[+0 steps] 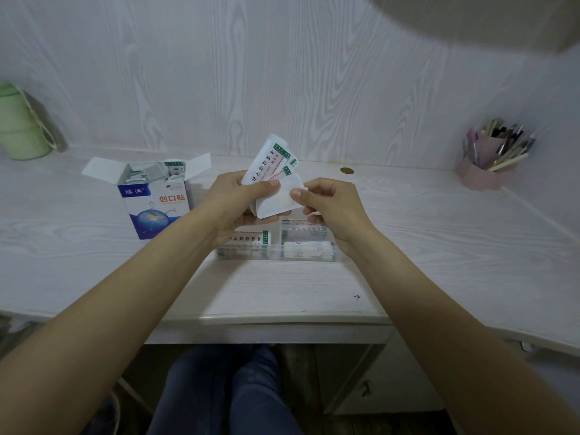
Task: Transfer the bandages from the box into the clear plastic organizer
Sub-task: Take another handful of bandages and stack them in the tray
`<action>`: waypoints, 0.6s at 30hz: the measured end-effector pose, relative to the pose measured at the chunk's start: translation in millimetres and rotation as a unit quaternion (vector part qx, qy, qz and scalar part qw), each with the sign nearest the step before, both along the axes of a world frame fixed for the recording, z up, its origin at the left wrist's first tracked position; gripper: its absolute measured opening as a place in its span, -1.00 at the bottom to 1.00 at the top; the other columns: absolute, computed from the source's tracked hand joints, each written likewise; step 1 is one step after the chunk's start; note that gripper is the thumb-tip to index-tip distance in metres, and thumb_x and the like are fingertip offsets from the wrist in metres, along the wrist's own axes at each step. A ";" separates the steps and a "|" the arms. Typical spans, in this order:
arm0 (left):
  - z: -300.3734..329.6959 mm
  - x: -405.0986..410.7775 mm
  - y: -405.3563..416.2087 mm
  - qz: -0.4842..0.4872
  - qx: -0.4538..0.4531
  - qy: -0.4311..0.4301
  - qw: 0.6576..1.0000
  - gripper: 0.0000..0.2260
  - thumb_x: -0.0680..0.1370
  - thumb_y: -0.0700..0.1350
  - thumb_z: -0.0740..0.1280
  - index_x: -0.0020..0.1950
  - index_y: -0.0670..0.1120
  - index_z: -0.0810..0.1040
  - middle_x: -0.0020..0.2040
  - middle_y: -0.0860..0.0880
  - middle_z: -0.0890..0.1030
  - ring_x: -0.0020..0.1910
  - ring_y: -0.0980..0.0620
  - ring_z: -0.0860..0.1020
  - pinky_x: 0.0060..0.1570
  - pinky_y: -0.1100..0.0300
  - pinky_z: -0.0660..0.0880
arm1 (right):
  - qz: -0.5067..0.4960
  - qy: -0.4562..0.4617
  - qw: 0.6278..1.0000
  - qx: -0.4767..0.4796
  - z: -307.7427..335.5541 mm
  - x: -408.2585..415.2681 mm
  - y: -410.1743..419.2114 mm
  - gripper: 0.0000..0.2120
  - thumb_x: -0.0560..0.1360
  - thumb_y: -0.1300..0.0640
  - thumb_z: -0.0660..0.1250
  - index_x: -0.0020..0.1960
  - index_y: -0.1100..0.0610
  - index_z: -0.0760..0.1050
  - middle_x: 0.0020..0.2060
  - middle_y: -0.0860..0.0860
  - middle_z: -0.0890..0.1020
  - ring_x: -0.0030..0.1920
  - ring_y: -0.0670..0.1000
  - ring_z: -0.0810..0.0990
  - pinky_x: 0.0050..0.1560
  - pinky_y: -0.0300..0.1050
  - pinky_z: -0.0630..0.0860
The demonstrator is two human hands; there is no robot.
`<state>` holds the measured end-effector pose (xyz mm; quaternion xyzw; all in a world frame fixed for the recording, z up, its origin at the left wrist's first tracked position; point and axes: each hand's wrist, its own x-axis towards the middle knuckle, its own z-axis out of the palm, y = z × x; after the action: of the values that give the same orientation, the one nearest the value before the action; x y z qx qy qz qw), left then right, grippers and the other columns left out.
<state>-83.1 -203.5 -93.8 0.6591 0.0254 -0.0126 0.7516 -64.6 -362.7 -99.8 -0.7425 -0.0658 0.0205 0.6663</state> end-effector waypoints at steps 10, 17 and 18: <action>2.6 -1.1 -3.4 -0.024 0.004 0.026 0.999 -0.82 0.53 -0.19 0.35 0.13 -0.14 0.51 0.03 -0.13 0.62 -0.25 -0.13 0.68 -0.34 0.19 0.62 | -0.053 0.019 0.996 0.071 0.0 0.2 -8.9 -0.74 0.44 0.29 0.43 -0.32 0.16 0.40 -0.44 0.03 0.55 -0.53 -0.12 0.52 -0.55 -0.32 0.34; -0.2 5.1 -4.0 0.014 0.022 0.006 1.000 -0.78 0.53 -0.19 0.36 0.16 -0.13 0.50 -0.01 -0.11 0.61 -0.22 -0.09 0.69 -0.24 0.18 0.63 | 0.035 0.114 0.950 0.288 2.3 4.8 -9.7 -0.98 0.50 0.40 0.30 -0.09 0.36 0.51 -0.17 0.21 0.62 -0.22 0.02 0.68 -0.10 -0.20 0.63; -0.6 6.5 -3.4 0.017 0.020 0.003 1.000 -0.78 0.53 -0.20 0.36 0.16 -0.12 0.50 0.00 -0.11 0.61 -0.22 -0.07 0.69 -0.22 0.18 0.63 | 0.041 0.131 0.940 0.311 3.0 6.2 -10.5 -0.92 0.50 0.33 0.32 -0.06 0.37 0.51 -0.15 0.23 0.62 -0.20 0.04 0.68 -0.06 -0.16 0.63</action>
<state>-76.6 -206.9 -94.4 0.6733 0.0389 -0.0017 0.7383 -58.4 -373.2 -96.8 -0.4852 -0.0111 0.1236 0.8655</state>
